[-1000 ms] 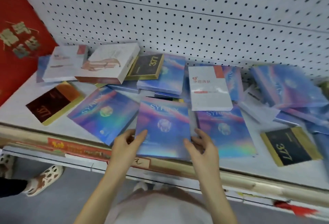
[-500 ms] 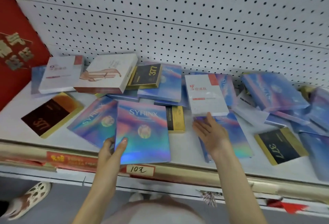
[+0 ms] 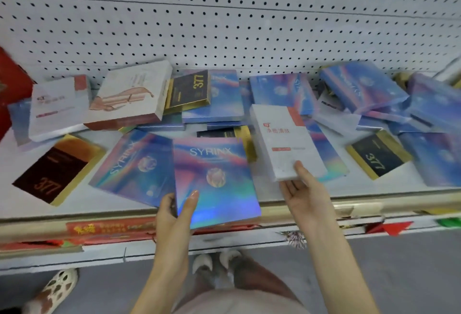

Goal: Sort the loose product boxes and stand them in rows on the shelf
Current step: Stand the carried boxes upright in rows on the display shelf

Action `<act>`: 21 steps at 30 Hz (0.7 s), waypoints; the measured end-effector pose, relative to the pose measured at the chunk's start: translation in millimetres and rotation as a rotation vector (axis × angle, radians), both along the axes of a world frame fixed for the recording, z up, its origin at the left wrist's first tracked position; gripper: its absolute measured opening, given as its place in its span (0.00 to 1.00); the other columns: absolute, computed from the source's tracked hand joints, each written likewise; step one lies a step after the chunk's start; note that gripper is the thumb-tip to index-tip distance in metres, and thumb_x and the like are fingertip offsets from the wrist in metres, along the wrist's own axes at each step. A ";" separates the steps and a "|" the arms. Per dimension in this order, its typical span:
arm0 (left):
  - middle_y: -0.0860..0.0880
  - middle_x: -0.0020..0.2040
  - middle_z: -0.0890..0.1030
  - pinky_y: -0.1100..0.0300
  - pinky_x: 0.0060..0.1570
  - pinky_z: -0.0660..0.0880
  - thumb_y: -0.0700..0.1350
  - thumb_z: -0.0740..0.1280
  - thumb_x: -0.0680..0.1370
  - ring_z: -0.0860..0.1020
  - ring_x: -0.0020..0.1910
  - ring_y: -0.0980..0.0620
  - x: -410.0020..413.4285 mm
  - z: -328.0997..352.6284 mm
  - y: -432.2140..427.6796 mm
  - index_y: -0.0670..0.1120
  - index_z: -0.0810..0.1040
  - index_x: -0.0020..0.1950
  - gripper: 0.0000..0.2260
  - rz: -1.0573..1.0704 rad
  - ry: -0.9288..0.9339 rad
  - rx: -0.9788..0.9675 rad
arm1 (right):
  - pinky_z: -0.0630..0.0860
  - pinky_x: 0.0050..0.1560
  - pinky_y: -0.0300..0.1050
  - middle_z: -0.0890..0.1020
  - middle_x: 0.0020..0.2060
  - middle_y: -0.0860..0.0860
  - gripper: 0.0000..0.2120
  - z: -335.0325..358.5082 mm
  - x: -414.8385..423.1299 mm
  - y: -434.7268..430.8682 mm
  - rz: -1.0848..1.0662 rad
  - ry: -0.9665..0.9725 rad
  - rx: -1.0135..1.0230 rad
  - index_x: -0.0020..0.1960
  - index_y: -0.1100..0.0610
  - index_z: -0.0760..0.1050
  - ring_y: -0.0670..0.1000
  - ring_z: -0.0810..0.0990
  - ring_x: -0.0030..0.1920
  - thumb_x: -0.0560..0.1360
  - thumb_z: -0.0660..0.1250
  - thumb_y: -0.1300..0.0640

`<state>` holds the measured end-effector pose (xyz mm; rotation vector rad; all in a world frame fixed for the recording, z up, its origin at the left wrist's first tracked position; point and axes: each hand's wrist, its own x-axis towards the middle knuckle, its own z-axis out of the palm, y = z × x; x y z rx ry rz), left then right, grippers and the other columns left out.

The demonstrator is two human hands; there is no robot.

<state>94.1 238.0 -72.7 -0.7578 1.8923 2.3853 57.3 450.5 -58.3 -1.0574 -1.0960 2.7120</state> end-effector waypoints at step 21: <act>0.52 0.43 0.83 0.44 0.56 0.74 0.42 0.66 0.77 0.81 0.43 0.52 67.1 3.4 334.1 0.47 0.76 0.47 0.01 -0.225 0.023 0.096 | 0.81 0.41 0.45 0.80 0.56 0.52 0.40 -13.8 193.8 312.2 -0.211 -0.083 0.561 0.66 0.51 0.65 0.54 0.81 0.56 0.59 0.80 0.61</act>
